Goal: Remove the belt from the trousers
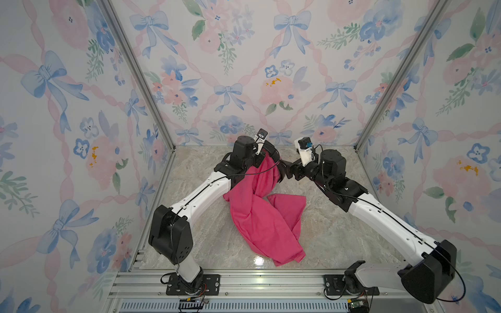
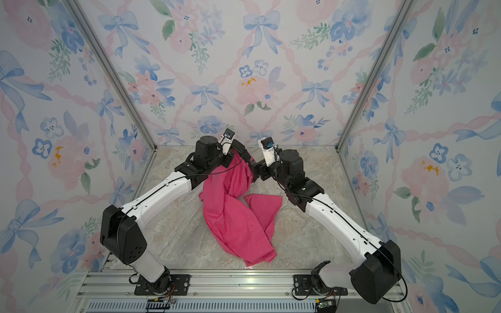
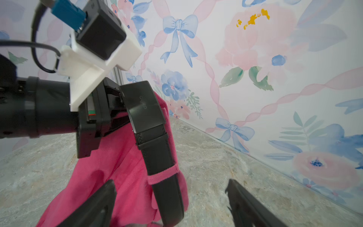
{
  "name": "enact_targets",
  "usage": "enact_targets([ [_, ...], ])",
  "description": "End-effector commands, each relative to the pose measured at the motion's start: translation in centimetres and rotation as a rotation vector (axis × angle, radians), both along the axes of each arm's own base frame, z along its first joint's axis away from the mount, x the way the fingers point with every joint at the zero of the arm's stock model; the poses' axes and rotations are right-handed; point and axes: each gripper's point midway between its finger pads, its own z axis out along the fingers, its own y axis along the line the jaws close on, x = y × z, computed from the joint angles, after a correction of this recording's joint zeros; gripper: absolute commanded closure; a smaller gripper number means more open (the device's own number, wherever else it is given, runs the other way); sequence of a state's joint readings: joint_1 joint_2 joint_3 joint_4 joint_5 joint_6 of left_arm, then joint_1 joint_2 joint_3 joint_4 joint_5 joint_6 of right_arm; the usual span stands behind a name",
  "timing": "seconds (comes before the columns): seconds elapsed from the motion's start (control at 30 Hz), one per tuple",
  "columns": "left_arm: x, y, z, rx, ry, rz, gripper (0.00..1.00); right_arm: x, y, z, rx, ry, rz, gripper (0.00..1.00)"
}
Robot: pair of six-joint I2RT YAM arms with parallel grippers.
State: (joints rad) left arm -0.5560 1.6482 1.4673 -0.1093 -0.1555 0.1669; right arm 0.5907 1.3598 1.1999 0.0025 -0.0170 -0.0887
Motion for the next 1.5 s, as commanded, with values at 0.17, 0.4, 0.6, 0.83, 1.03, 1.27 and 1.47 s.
enact_targets([
  [0.17, -2.4, -0.4, 4.3, -0.168, 0.005, -0.03, 1.0, 0.8, 6.2, 0.4, -0.08, -0.081, 0.085, 0.08],
  [0.4, -3.3, -0.2, 3.4, -0.18, 0.032, -0.033, 1.0, 4.8, 5.4, 0.1, -0.115, -0.071, -0.105, 0.57],
  [0.6, -3.8, 0.6, 2.7, -0.18, 0.042, -0.009, 0.89, 5.6, 6.7, 0.9, -0.068, -0.089, -0.121, 1.0],
  [0.83, -2.2, 1.8, 1.5, -0.352, 0.136, 0.092, 0.35, 4.7, 5.9, 4.5, 0.187, -0.162, -0.169, 1.0],
  [1.03, 0.2, 2.8, -2.3, -0.457, 0.197, 0.196, 0.3, 4.2, 2.0, 8.1, 0.427, -0.261, -0.308, 1.0],
  [1.27, -0.6, 4.7, -10.6, -0.67, 0.25, 0.26, 0.28, 5.4, -7.7, 9.0, 1.043, -0.196, -0.458, 1.0],
  [1.47, -3.7, 4.8, -16.0, -0.779, 0.283, 0.247, 0.27, 4.9, -10.1, 9.4, 1.189, -0.203, -0.416, 1.0],
])
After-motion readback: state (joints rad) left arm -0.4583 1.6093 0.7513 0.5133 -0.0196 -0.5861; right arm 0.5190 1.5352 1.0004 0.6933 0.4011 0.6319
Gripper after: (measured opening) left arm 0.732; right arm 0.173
